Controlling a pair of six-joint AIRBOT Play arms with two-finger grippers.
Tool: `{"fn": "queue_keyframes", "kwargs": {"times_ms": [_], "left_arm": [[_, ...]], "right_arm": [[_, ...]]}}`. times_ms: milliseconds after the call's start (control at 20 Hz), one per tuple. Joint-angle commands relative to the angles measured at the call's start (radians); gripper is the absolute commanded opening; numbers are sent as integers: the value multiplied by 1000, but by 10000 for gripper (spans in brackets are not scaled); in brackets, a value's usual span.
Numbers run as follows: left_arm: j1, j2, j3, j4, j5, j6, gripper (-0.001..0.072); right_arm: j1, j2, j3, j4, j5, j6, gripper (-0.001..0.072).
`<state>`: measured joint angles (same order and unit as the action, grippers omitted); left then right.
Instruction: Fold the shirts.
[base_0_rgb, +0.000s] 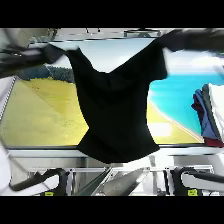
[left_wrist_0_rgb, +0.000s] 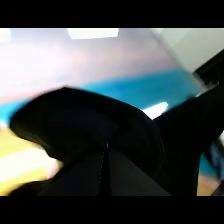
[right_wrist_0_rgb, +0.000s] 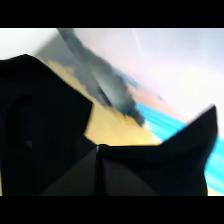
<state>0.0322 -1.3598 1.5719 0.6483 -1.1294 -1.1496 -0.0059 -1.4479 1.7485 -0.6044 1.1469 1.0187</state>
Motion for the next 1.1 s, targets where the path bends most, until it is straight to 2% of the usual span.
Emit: {"fn": "queue_keyframes", "kwargs": {"times_ms": [0,50,100,150,250,350,450,550,750,1050], "left_arm": [[-44,-279,-20,93,64,58,19],[-35,-344,12,93,48,58,207],[-20,-402,55,93,19,58,560],[1,-444,98,94,-13,57,710],[49,-510,200,96,-110,57,711],[93,-543,272,127,-172,56,711],[122,-572,333,217,-221,40,711],[130,-587,359,328,-220,38,710],[128,-654,415,528,-148,3,711],[178,-756,504,561,19,4,710]], "right_arm": [[42,-236,-18,-88,-151,35,176],[36,-280,-17,-89,-162,62,446],[22,-312,-17,-89,-163,103,501],[3,-329,-17,-89,-149,127,501],[-57,-325,-17,-89,-42,136,499],[-133,-314,-18,-93,131,157,346],[-203,-312,-33,-115,312,211,347],[-251,-292,-102,-145,426,249,347],[-313,-154,-357,-149,458,235,347],[-369,213,-748,-292,398,235,347]]}}
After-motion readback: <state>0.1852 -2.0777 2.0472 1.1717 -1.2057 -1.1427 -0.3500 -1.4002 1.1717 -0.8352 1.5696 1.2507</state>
